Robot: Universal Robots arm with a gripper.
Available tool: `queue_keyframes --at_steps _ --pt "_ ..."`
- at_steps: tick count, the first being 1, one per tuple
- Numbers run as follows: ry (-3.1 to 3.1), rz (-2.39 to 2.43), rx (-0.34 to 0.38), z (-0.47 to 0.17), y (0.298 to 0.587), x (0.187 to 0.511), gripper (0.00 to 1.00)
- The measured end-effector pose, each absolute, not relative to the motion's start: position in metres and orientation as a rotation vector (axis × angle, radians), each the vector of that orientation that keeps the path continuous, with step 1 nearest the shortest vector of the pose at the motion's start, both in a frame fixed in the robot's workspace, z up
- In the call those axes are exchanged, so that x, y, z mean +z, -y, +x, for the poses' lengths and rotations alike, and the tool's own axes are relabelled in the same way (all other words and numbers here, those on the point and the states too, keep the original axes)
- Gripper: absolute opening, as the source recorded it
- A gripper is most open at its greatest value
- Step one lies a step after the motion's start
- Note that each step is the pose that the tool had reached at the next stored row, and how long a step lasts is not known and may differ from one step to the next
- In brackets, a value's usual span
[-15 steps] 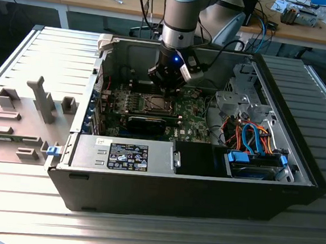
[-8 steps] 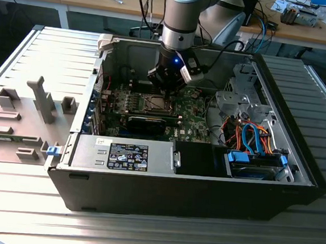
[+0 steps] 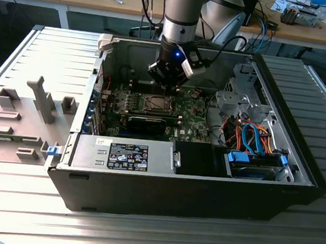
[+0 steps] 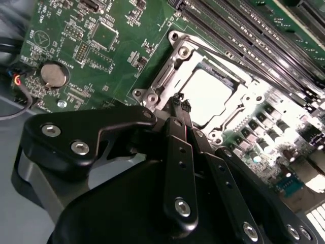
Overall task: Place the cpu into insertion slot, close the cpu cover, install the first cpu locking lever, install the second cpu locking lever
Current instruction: 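Install the first cpu locking lever, then install the second cpu locking lever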
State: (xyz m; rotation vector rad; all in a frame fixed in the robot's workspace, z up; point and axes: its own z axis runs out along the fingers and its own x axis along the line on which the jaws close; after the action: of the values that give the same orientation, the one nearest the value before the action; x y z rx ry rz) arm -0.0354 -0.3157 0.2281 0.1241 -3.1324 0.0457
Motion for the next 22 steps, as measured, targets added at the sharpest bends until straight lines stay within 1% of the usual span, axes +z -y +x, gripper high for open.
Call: queue_keyframes --at_steps 11,22 --pt "3.132 0.124 0.046 -0.035 0.316 0.242 0.11" --pt "3.132 0.124 0.048 -0.035 0.316 0.242 0.11"
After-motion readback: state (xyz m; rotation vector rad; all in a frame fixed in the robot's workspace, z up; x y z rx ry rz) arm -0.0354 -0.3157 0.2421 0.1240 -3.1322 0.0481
